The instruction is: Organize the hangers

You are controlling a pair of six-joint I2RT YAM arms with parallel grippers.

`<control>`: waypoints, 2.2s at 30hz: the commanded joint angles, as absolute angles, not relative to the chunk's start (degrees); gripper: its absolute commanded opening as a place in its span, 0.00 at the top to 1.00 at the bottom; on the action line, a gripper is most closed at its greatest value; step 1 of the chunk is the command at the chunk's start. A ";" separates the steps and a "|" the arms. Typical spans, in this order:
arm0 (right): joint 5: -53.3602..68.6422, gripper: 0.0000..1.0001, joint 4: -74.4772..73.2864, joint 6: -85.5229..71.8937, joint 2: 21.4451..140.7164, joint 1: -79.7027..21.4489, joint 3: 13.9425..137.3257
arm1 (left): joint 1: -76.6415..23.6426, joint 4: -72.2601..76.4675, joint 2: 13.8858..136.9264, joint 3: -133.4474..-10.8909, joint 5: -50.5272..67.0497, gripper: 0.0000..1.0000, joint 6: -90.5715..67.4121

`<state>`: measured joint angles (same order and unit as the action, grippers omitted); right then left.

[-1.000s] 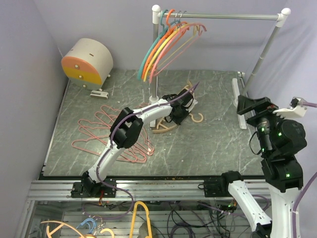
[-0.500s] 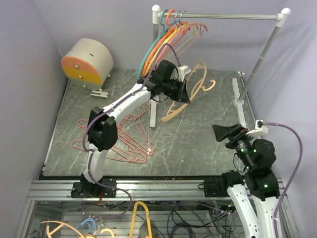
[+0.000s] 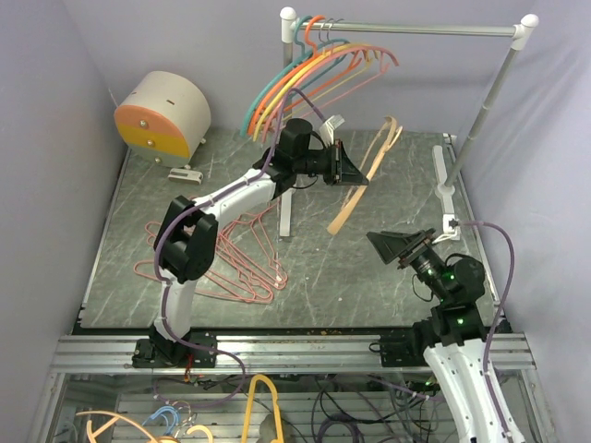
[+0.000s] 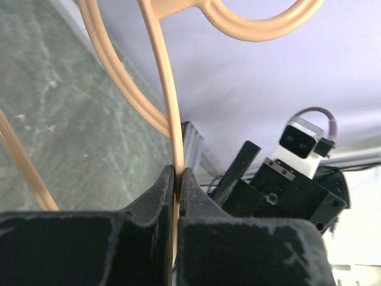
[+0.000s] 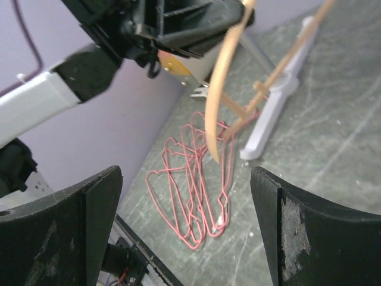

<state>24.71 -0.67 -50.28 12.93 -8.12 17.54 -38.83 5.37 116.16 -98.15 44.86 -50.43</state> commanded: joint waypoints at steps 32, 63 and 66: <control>33.32 0.33 52.89 -53.35 51.63 -9.30 20.10 | -42.11 29.80 114.07 -92.60 51.46 0.93 -66.14; 35.79 1.00 -0.31 -39.19 49.86 -12.26 43.45 | -51.76 -36.37 100.52 -123.23 11.95 0.22 4.44; 37.62 1.00 -3.00 -37.66 53.73 -12.28 51.37 | -51.81 -39.40 97.58 -126.55 3.83 0.23 10.55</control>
<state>34.09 2.94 -41.21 50.68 -12.08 42.63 -51.51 -30.20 102.04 -121.58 18.06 -6.09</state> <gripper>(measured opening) 0.105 0.775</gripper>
